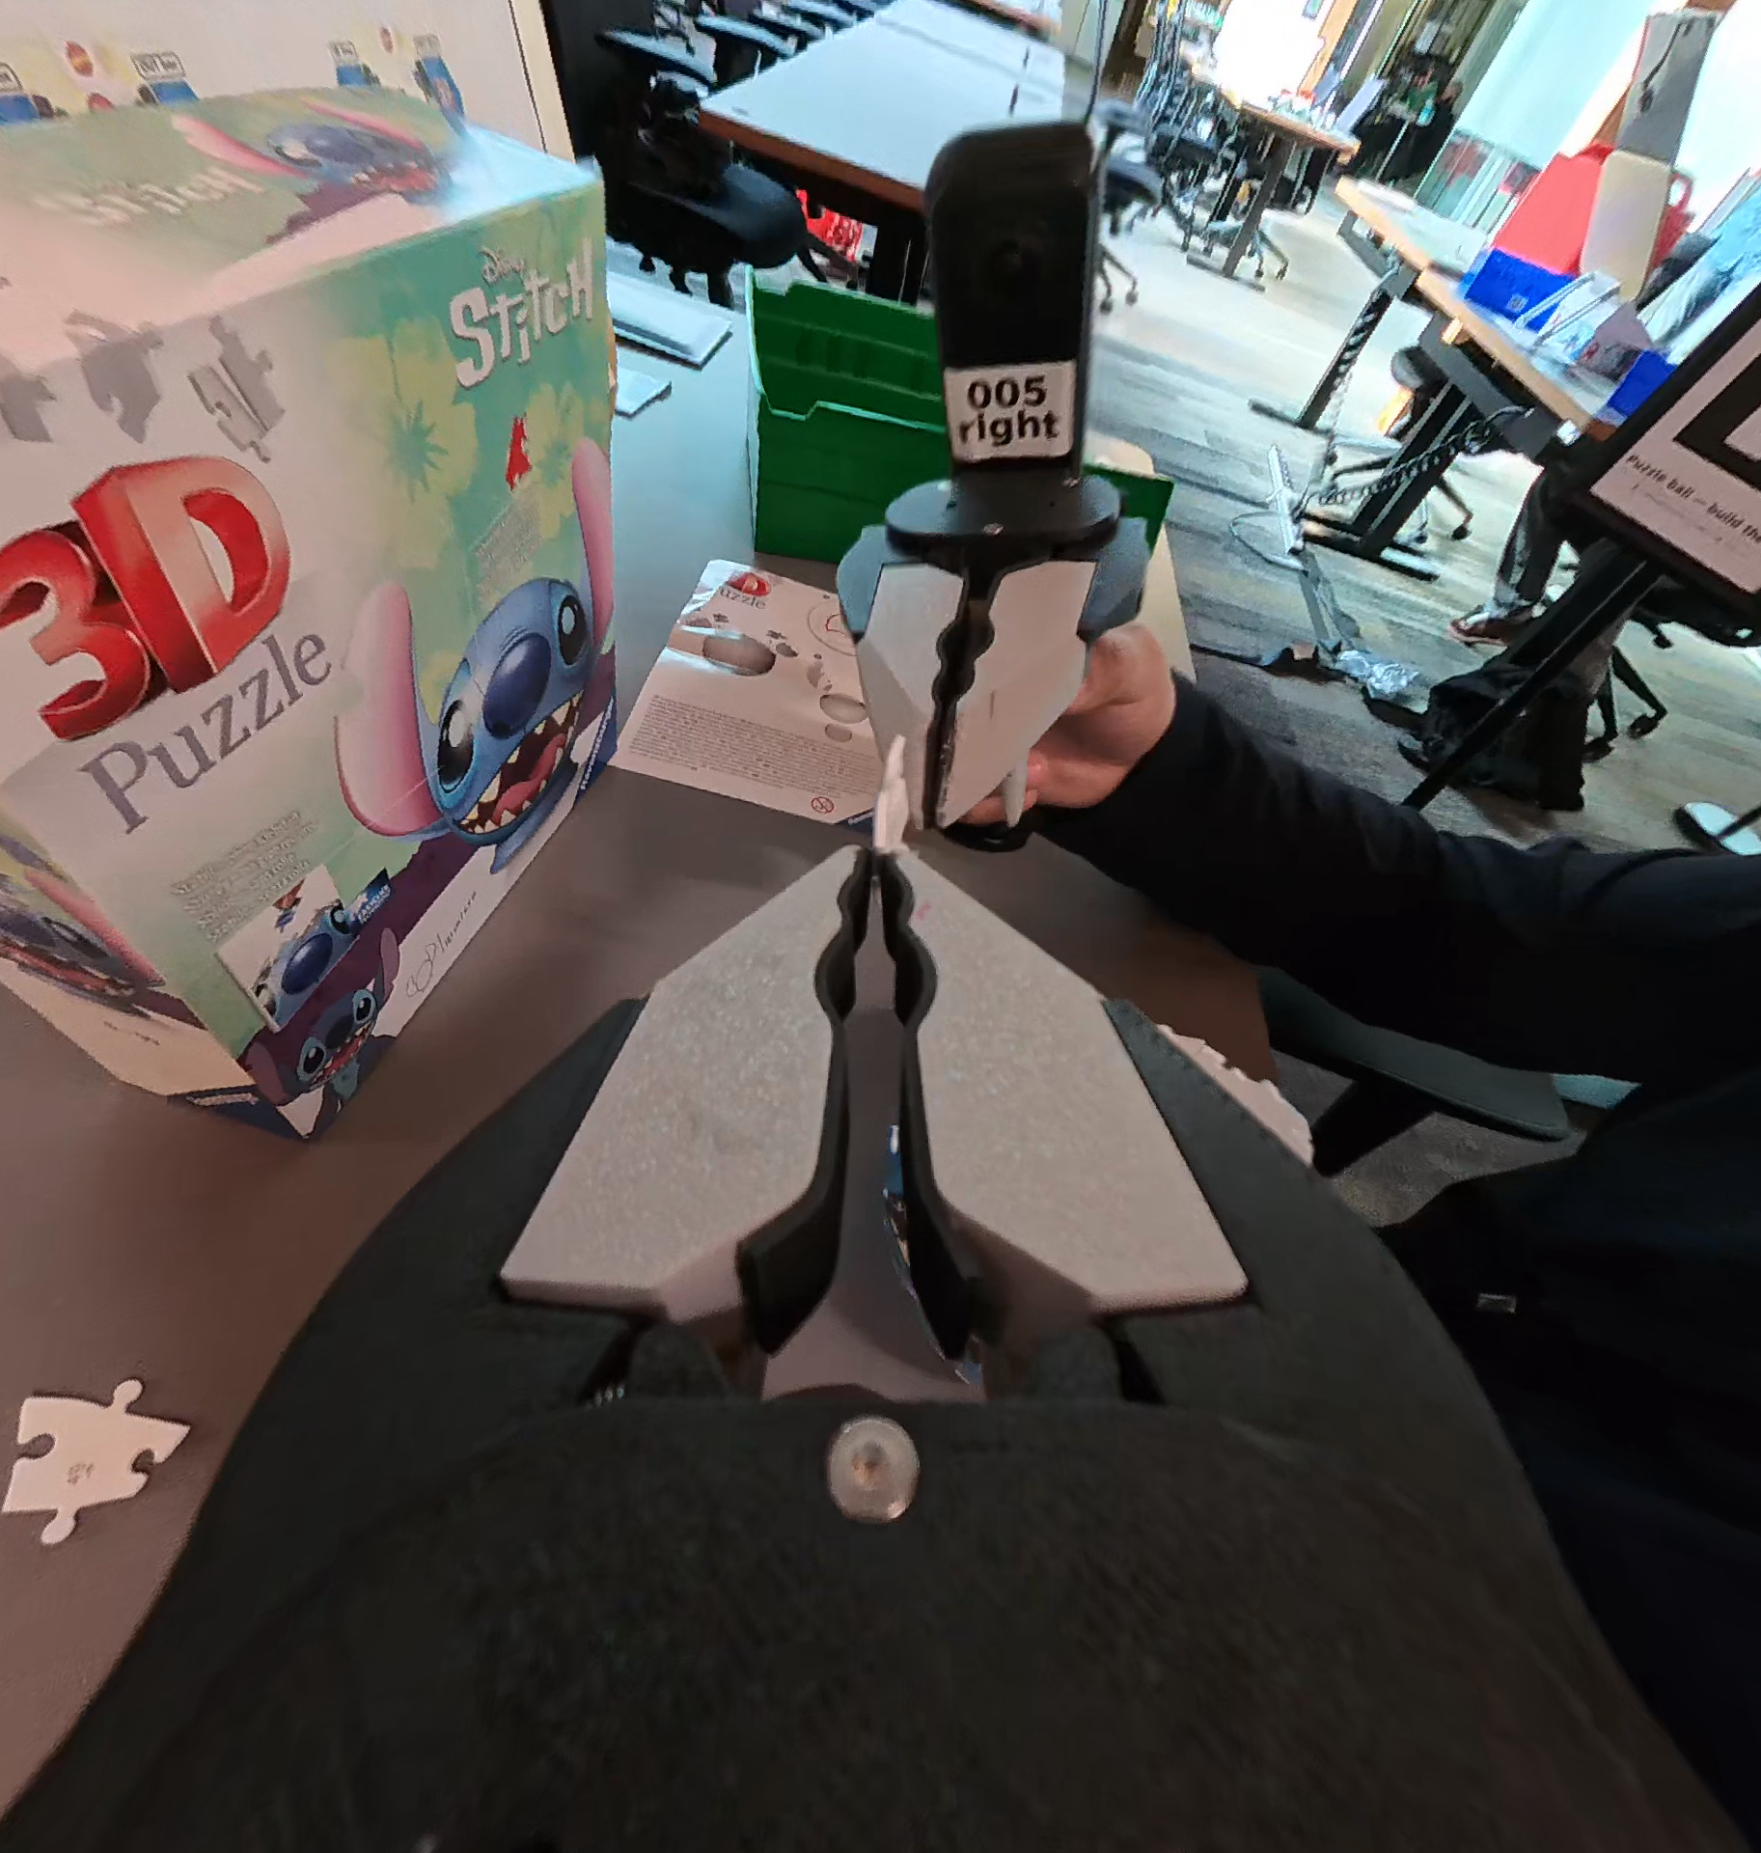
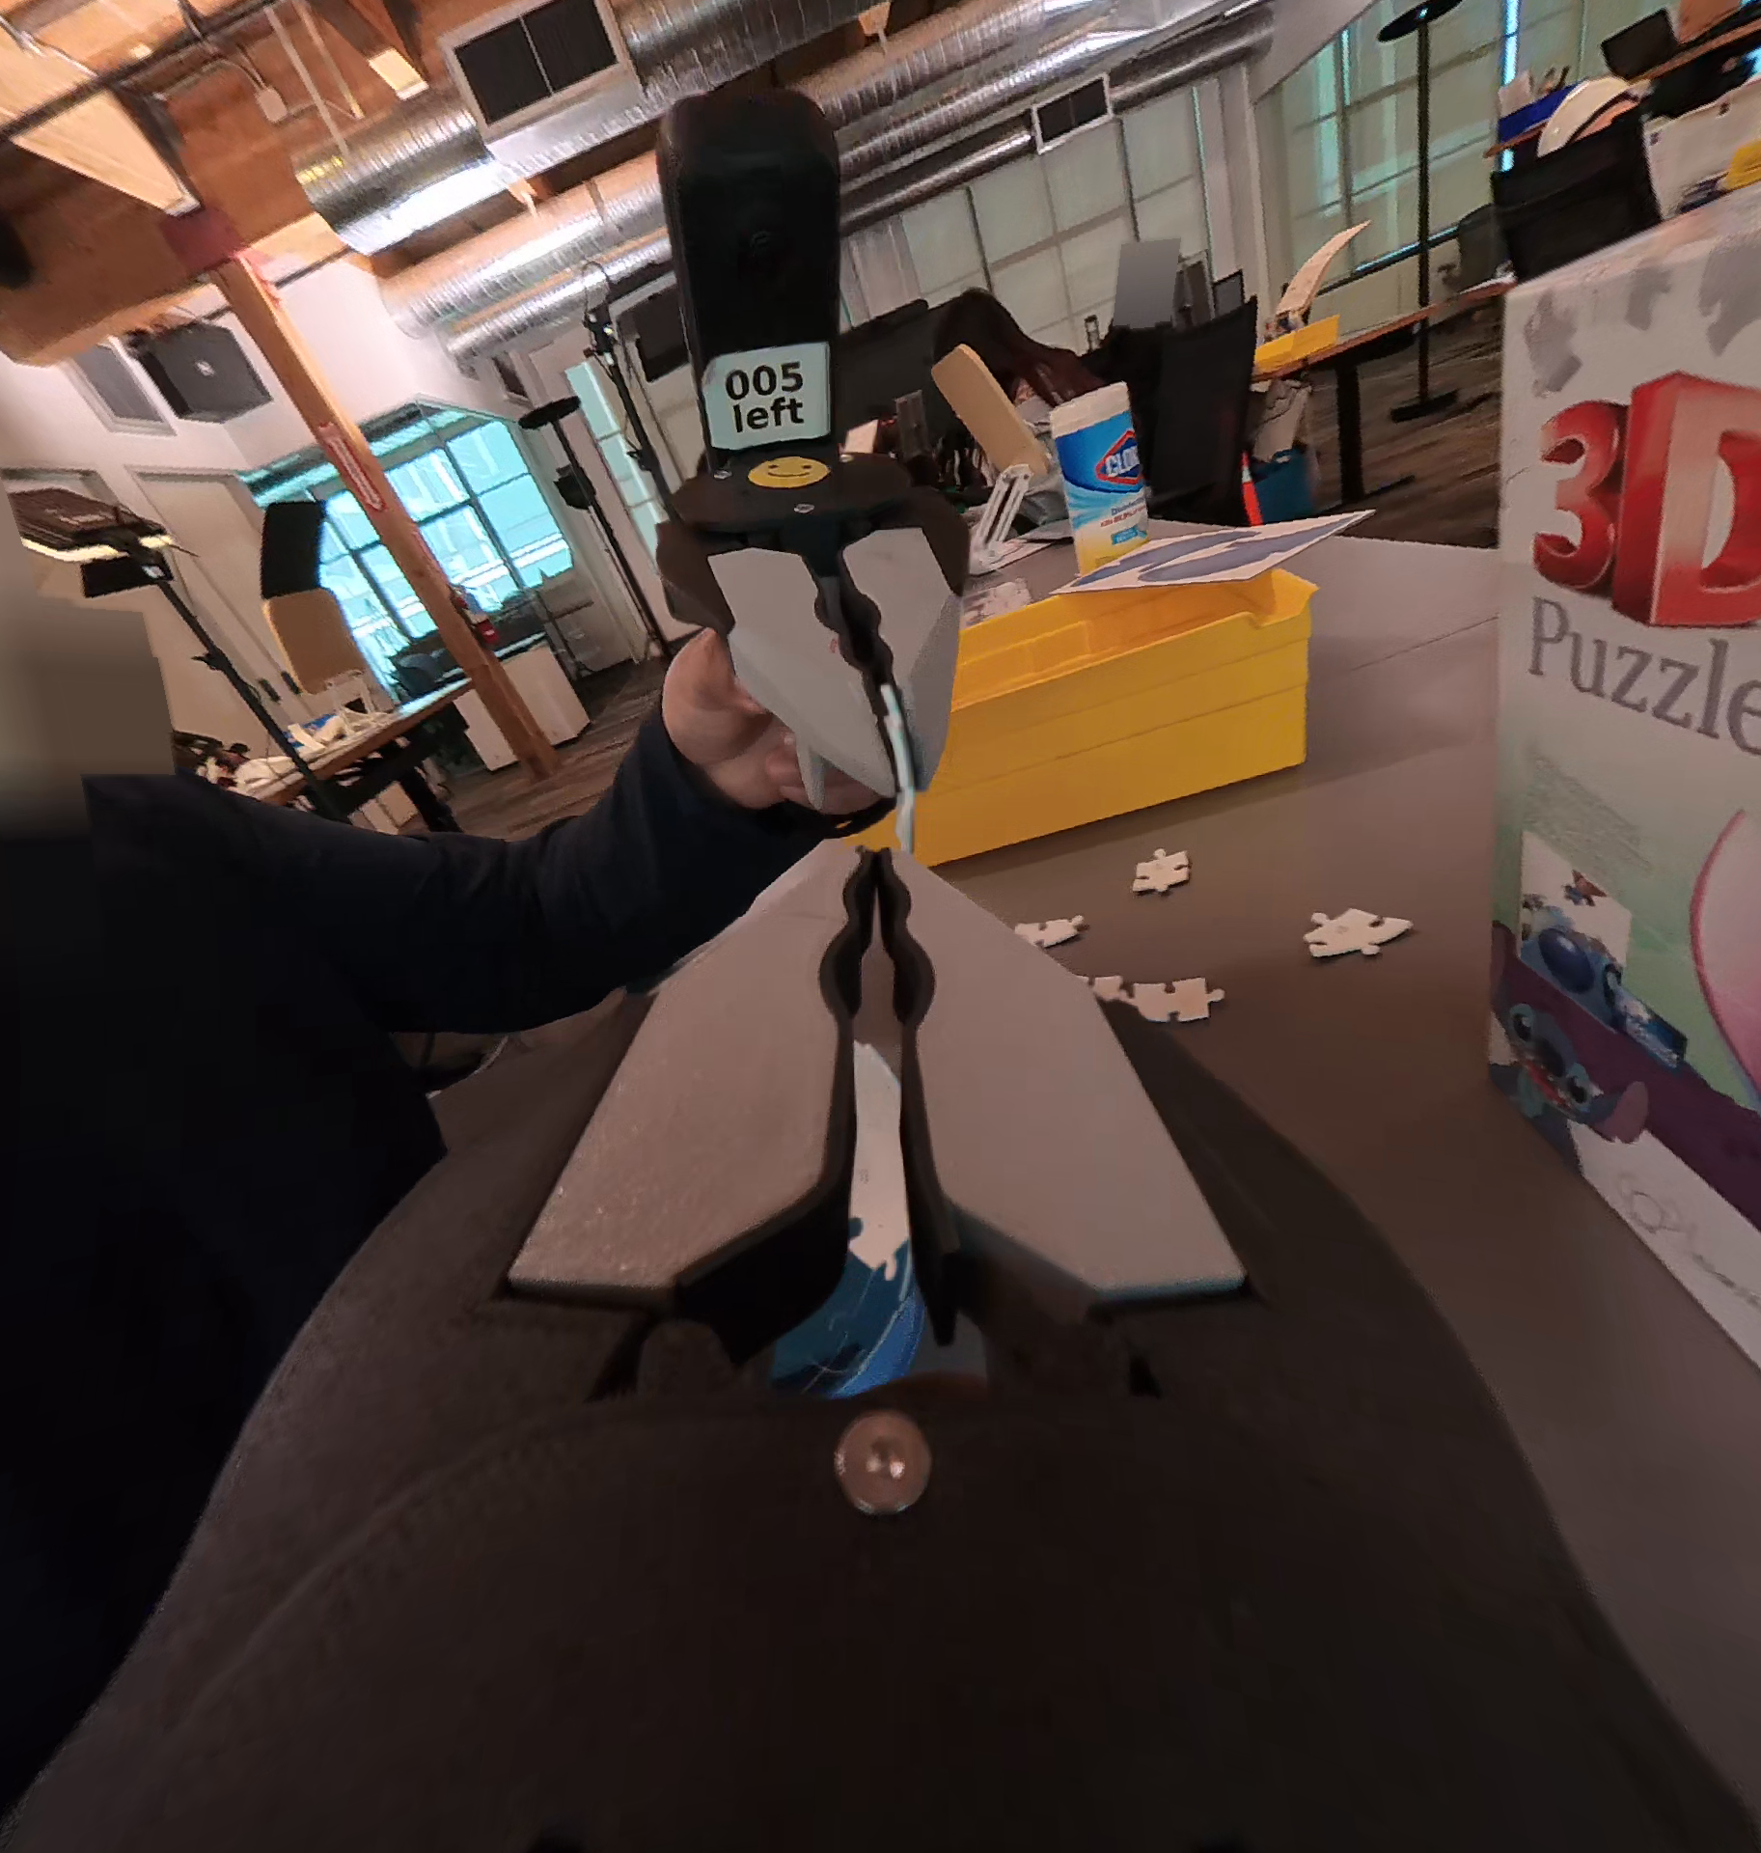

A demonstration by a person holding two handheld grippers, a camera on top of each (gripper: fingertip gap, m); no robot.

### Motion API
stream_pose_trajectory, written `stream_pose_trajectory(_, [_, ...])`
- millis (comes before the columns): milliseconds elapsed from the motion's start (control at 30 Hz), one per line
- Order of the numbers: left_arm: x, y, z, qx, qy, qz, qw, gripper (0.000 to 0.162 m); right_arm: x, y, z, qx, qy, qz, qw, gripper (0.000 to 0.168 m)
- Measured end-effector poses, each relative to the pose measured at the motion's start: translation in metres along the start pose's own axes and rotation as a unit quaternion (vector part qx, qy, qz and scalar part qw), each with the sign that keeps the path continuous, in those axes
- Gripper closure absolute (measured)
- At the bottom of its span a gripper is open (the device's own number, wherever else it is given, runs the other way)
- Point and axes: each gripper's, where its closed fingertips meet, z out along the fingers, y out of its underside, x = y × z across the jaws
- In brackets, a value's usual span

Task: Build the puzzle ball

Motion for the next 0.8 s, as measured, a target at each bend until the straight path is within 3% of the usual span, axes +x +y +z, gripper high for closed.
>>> stream_pose_trajectory(367, [0.011,-0.015,-0.007,0.037,-0.006,0.022,0.999,0.162,-0.006,-0.001,0.005,0.002,-0.004,-0.017,1.000,0.162])
stream_pose_trajectory(800, [0.007,-0.005,-0.004,0.010,-0.001,0.020,1.000,0.162,-0.003,0.003,0.006,-0.007,0.003,-0.023,1.000,0.166])
